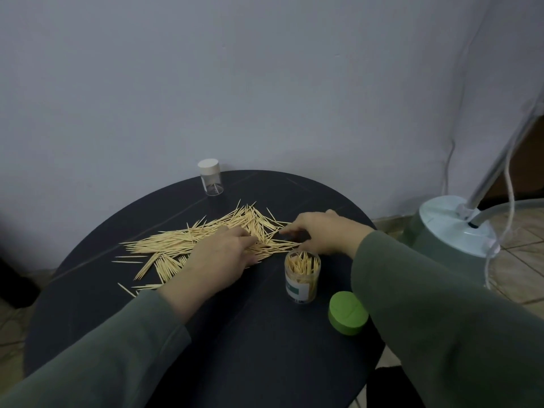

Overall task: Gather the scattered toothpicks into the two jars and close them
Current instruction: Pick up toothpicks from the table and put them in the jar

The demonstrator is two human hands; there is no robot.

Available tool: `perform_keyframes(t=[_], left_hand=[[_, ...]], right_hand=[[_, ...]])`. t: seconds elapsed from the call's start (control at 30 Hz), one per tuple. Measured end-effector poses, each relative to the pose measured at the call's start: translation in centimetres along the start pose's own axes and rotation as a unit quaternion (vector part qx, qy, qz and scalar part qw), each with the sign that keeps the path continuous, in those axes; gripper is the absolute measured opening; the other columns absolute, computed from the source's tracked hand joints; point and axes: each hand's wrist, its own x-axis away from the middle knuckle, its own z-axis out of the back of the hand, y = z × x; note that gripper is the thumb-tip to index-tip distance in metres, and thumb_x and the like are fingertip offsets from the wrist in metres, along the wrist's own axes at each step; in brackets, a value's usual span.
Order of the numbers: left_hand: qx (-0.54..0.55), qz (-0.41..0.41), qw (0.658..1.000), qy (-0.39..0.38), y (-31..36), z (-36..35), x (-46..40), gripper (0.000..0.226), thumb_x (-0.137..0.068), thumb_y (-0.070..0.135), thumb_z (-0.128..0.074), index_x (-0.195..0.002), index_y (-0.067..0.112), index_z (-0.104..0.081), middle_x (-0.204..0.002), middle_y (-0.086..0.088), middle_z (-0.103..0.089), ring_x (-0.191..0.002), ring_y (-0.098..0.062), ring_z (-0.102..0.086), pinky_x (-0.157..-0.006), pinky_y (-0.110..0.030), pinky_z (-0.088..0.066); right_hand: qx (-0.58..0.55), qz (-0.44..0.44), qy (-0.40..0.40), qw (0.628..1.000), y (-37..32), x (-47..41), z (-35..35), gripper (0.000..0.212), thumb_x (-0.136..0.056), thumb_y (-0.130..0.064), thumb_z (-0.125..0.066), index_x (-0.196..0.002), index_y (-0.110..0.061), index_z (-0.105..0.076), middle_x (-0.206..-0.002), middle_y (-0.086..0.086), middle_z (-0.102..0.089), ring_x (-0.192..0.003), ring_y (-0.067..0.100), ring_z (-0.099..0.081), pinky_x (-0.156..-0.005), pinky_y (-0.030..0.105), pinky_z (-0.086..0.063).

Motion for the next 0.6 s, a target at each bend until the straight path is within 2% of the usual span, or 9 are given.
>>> perform_keyframes(t=[0.07, 0.23, 0.4, 0.6], left_hand=[[0.0, 0.003, 1.0, -0.008, -0.3, 0.0, 0.0, 0.045, -0.095, 0.048, -0.049, -0.138, 0.034, -0.048, -0.134, 0.013, -0.05, -0.123, -0.013, -0.044, -0.094, -0.037, -0.048], [0.001, -0.002, 1.0, 0.0, -0.3, -0.2, 0.0, 0.039, -0.096, 0.049, -0.046, -0.132, 0.036, -0.054, -0.127, 0.012, -0.053, -0.119, -0.012, -0.047, -0.091, -0.033, -0.049], [0.003, -0.007, 0.999, -0.036, -0.2, 0.4, 0.0, 0.051, -0.091, 0.058, -0.05, -0.137, 0.037, -0.048, -0.131, 0.013, -0.049, -0.124, -0.011, -0.044, -0.094, -0.034, -0.047], [0.002, -0.007, 1.0, -0.027, -0.5, 0.3, 0.0, 0.043, -0.095, 0.048, -0.05, -0.137, 0.038, -0.049, -0.129, 0.013, -0.05, -0.122, -0.011, -0.046, -0.09, -0.031, -0.047]], right_hand=[[-0.012, 0.003, 0.005, 1.0, -0.3, 0.0, 0.1, 0.052, -0.094, -0.025, -0.059, -0.141, -0.041, -0.042, -0.129, -0.008, -0.054, -0.121, 0.015, -0.05, -0.11, 0.045, -0.024], [0.031, -0.009, 0.004, 0.999, -0.8, 0.2, -0.1, 0.054, -0.092, -0.032, -0.062, -0.143, -0.033, -0.042, -0.129, -0.006, -0.054, -0.121, 0.016, -0.05, -0.108, 0.045, -0.027], [0.038, -0.02, 0.028, 0.999, -0.9, -0.2, -0.3, 0.039, -0.093, -0.034, -0.06, -0.132, -0.03, -0.057, -0.127, -0.004, -0.059, -0.119, 0.017, -0.052, -0.108, 0.045, -0.028], [0.018, -0.015, 0.068, 0.997, -0.6, -0.8, -1.0, 0.028, -0.095, -0.031, -0.058, -0.123, -0.033, -0.065, -0.125, -0.008, -0.062, -0.119, 0.015, -0.052, -0.105, 0.04, -0.027]])
